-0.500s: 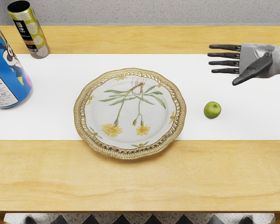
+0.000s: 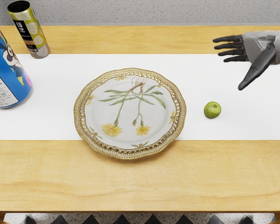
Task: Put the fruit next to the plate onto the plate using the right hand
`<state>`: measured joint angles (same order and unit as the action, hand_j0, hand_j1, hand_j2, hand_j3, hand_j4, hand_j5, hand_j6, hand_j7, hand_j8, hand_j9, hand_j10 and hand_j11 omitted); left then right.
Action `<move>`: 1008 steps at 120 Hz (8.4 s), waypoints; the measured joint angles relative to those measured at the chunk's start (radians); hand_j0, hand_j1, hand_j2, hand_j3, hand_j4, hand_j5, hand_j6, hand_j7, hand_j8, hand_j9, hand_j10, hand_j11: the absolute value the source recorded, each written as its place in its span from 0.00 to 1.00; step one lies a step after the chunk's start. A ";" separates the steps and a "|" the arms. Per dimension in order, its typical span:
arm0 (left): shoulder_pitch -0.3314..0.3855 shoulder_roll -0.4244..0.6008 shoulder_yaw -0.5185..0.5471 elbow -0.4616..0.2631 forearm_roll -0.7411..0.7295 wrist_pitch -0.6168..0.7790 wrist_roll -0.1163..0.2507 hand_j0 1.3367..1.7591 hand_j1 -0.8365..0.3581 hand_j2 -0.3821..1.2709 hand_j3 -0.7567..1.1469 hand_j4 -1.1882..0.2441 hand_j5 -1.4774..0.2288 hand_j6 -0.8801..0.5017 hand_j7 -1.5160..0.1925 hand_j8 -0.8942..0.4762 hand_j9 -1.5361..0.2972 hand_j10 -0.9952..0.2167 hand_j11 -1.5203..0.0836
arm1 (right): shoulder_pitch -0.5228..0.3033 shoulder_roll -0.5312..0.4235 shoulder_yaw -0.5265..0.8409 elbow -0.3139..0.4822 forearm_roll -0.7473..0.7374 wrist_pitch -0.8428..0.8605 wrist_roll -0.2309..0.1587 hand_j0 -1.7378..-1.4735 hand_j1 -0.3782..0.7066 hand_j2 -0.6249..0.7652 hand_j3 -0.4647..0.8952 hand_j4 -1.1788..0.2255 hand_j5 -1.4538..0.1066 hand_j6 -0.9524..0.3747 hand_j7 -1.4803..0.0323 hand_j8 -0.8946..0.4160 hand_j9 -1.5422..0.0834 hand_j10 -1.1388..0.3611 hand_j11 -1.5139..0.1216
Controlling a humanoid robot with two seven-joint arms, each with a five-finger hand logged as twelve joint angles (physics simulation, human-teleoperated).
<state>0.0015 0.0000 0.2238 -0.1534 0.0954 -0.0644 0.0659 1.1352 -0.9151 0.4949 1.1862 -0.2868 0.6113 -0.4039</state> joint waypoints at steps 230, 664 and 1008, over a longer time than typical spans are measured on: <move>0.000 0.000 0.000 0.000 0.000 0.000 0.000 0.76 0.75 0.26 0.40 0.66 0.68 0.46 0.70 0.47 0.66 0.62 0.75 | -0.287 0.130 -0.211 0.366 -0.874 -0.803 0.035 0.30 0.34 0.41 0.34 0.63 0.70 0.50 0.74 0.46 0.72 0.57 0.70; 0.000 0.000 0.000 0.000 0.000 0.000 0.000 0.76 0.75 0.26 0.40 0.66 0.68 0.46 0.70 0.47 0.66 0.62 0.75 | -0.194 0.141 -0.035 0.294 -0.448 -0.452 0.011 0.33 0.62 0.66 0.34 0.28 0.15 0.42 0.24 0.48 0.22 0.41 0.19; 0.000 0.000 0.000 0.000 0.000 0.000 0.000 0.76 0.75 0.26 0.40 0.66 0.68 0.46 0.70 0.47 0.66 0.62 0.75 | -0.189 -0.008 -0.027 0.061 0.489 0.000 0.017 0.30 0.07 0.44 0.34 0.81 0.90 0.69 0.95 0.66 0.92 0.74 0.90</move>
<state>0.0015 0.0000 0.2237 -0.1534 0.0957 -0.0644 0.0659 0.9467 -0.9231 0.4678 1.2471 0.2026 0.6111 -0.3874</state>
